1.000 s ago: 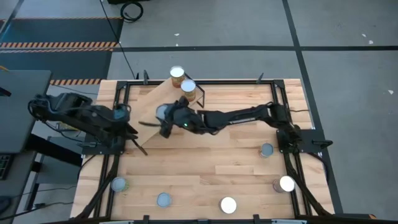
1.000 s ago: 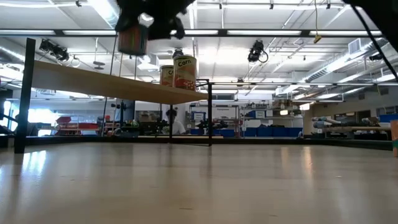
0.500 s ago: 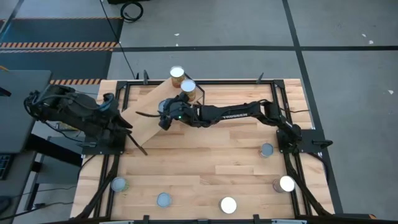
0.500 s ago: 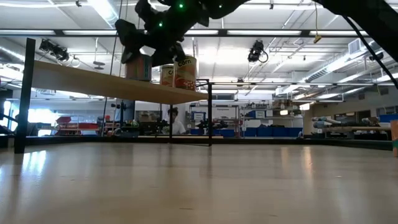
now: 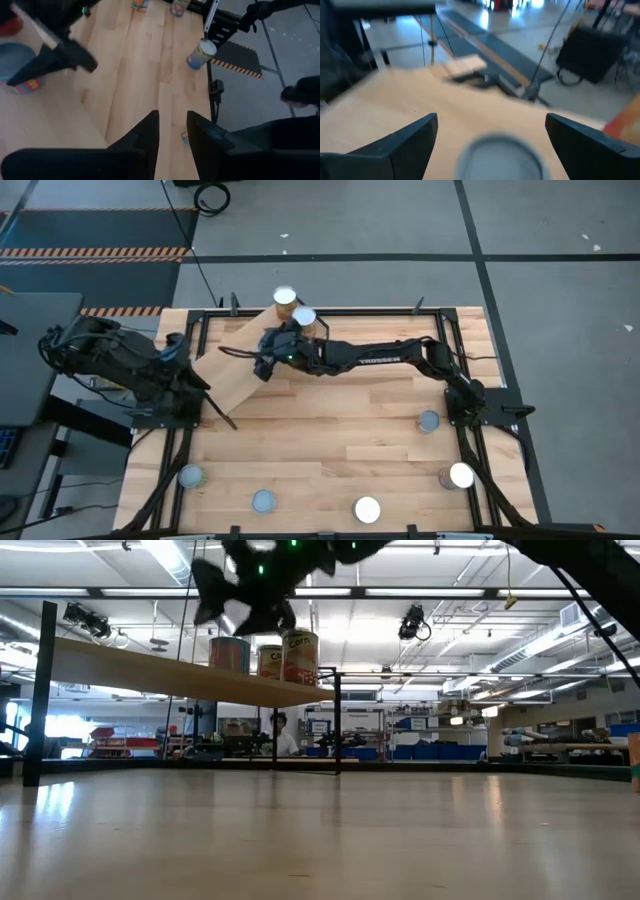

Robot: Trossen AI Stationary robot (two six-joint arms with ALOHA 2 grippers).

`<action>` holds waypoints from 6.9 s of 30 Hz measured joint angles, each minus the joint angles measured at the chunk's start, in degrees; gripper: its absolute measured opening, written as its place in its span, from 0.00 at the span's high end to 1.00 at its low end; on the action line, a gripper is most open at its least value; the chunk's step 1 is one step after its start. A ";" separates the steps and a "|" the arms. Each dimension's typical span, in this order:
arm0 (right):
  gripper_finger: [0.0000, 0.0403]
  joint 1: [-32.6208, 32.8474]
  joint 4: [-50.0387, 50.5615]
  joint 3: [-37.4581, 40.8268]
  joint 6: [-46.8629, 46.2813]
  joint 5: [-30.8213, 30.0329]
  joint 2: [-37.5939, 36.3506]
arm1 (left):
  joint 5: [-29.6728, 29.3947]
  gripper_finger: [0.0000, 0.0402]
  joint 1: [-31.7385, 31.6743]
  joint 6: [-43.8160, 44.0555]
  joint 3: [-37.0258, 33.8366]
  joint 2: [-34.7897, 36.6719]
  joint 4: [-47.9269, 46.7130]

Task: Pick and place cans onto a shelf
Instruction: Put the canned oranges on the shelf

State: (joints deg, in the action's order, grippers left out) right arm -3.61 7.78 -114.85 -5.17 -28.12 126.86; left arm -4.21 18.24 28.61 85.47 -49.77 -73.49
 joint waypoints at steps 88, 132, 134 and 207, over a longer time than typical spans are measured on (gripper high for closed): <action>0.07 28.32 51.30 78.08 -107.29 25.50 -59.02 | -10.76 0.74 -0.07 3.09 -0.07 -13.23 6.05; 0.28 10.35 59.69 -5.49 -26.72 10.07 -12.29 | -1.53 0.74 -0.04 5.36 0.00 -8.47 6.22; 0.28 9.68 57.59 -6.23 -22.80 9.70 -10.78 | -1.92 0.74 -0.07 5.54 0.00 -7.36 6.17; 0.36 0.41 9.67 -0.96 -9.64 8.54 2.90 | -5.57 0.74 -3.37 4.80 0.00 -2.61 9.32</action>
State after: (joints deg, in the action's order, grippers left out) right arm -3.21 17.45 -115.81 -14.82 -19.57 129.75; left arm -9.78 14.87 33.41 85.47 -52.38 -64.16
